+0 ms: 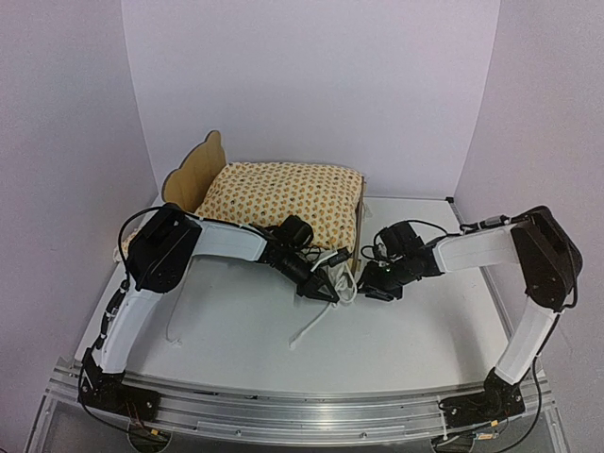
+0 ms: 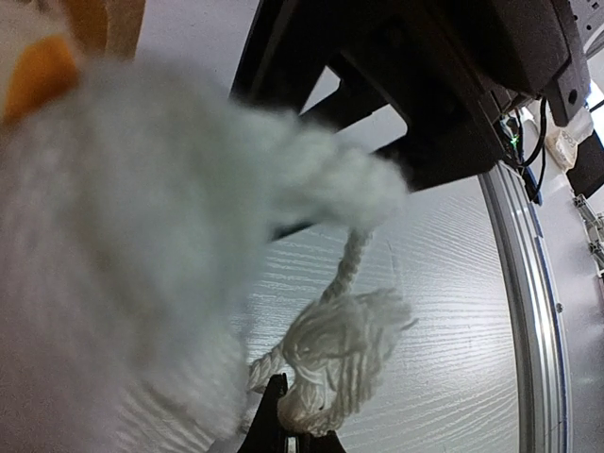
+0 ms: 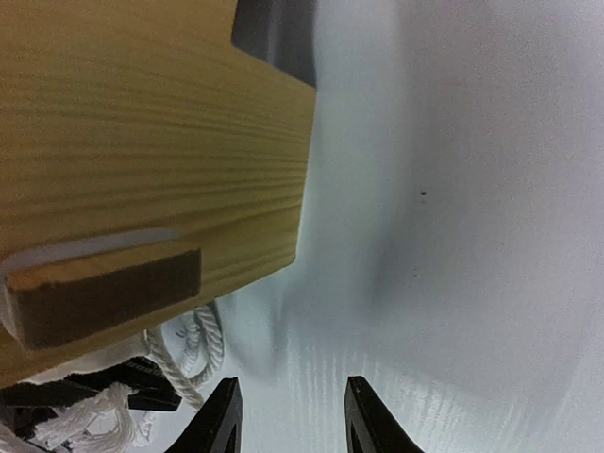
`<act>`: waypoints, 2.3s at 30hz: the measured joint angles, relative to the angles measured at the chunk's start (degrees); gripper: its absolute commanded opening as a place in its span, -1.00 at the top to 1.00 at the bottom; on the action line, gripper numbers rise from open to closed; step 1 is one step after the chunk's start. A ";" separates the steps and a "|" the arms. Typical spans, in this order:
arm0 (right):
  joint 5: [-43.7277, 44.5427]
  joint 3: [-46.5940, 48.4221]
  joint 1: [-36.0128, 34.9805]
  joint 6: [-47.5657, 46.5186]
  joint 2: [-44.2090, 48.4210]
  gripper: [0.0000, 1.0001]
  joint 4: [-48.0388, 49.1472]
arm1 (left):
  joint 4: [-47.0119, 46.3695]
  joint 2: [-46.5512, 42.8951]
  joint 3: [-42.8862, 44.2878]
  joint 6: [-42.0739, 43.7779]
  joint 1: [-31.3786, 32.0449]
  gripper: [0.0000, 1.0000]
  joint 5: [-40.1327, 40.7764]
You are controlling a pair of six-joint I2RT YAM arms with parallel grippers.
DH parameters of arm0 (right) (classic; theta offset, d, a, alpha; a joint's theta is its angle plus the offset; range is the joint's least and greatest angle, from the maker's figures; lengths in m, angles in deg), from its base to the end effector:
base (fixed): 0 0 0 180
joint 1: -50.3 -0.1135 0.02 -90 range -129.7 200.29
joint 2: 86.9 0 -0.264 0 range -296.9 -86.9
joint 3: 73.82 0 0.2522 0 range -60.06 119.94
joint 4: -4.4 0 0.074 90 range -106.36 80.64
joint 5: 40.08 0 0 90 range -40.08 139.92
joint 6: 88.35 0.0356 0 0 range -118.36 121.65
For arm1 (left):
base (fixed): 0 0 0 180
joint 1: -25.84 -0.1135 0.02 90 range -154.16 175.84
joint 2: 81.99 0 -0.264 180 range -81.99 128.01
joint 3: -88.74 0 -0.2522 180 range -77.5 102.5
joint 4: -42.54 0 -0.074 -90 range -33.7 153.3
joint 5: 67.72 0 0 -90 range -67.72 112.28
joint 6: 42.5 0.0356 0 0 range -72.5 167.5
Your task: Set up the pet bed
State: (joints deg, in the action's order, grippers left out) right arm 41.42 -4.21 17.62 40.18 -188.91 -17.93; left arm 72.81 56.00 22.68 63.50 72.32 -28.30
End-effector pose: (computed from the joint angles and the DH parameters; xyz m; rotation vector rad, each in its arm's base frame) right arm 0.2925 0.1939 0.1474 0.0727 2.6500 0.6506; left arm 0.3263 -0.3835 0.1089 1.5947 1.9081 -1.3287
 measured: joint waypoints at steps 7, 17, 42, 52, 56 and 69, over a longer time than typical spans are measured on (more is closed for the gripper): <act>-6.80 -7.66 -0.52 0.06 -0.01 0.23 16.42 | 0.37 0.04 0.36 -0.33 0.02 1.00 0.20; -10.88 -9.86 -2.28 -3.38 0.83 0.25 25.73 | 1.05 0.11 1.06 -1.79 0.04 1.00 0.27; -8.40 -8.99 -5.01 -8.01 3.01 0.37 28.27 | 1.64 0.20 1.49 -1.85 0.04 1.00 0.28; -9.06 -7.01 -4.99 -7.44 2.05 1.00 28.64 | 1.96 0.20 1.49 -1.46 0.00 1.00 0.36; -8.93 -7.43 -4.99 -6.89 2.06 1.00 28.58 | 1.96 0.20 1.49 -1.49 0.00 0.89 0.36; 0.21 -8.64 -4.99 -4.45 8.36 1.00 19.24 | 11.13 -1.16 2.95 2.54 -0.06 -0.35 9.57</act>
State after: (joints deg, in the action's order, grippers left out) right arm 41.63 -12.86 12.62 35.73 -180.55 1.31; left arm 83.94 54.85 25.63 66.04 72.26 -18.73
